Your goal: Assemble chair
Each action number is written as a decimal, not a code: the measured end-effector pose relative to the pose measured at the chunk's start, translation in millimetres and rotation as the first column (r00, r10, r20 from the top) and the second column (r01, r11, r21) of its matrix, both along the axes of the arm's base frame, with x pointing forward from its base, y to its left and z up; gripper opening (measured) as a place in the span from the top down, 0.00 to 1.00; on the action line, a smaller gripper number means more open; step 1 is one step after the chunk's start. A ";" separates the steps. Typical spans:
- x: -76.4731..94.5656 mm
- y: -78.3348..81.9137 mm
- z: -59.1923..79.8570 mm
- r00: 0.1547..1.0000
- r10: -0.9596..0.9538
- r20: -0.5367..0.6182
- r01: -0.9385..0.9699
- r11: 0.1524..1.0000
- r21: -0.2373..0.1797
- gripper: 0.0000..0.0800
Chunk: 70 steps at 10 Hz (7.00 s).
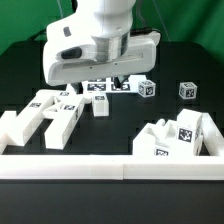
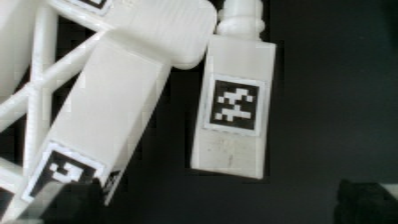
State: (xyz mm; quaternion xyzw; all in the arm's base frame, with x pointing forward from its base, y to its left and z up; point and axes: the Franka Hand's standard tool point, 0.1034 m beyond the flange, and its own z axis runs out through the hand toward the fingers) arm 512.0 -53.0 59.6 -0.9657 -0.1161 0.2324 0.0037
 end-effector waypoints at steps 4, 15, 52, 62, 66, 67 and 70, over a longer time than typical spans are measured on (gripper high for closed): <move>-10.4 -10.3 -18.4 0.995 -0.097 -0.009 0.094 0.982 -0.166 0.19; -15.1 -5.3 -16.8 0.888 -0.057 -0.456 -0.019 0.987 -0.159 0.19; -8.7 20.7 -12.7 0.869 -0.084 -0.489 -0.007 0.983 -0.181 0.64; 37.9 35.5 42.4 0.976 -0.108 -0.189 0.075 0.982 -0.174 0.64; 62.7 44.3 52.7 0.995 -0.083 0.055 0.090 0.987 -0.132 0.64; 68.6 44.2 52.7 0.987 -0.077 0.138 0.093 0.989 -0.114 0.64; 76.7 49.6 47.9 0.943 -0.086 0.320 0.111 0.992 -0.060 0.64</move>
Offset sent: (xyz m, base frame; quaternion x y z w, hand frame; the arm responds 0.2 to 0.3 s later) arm -0.0104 -0.0245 -0.0181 -0.1067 -0.0073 0.0914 0.9901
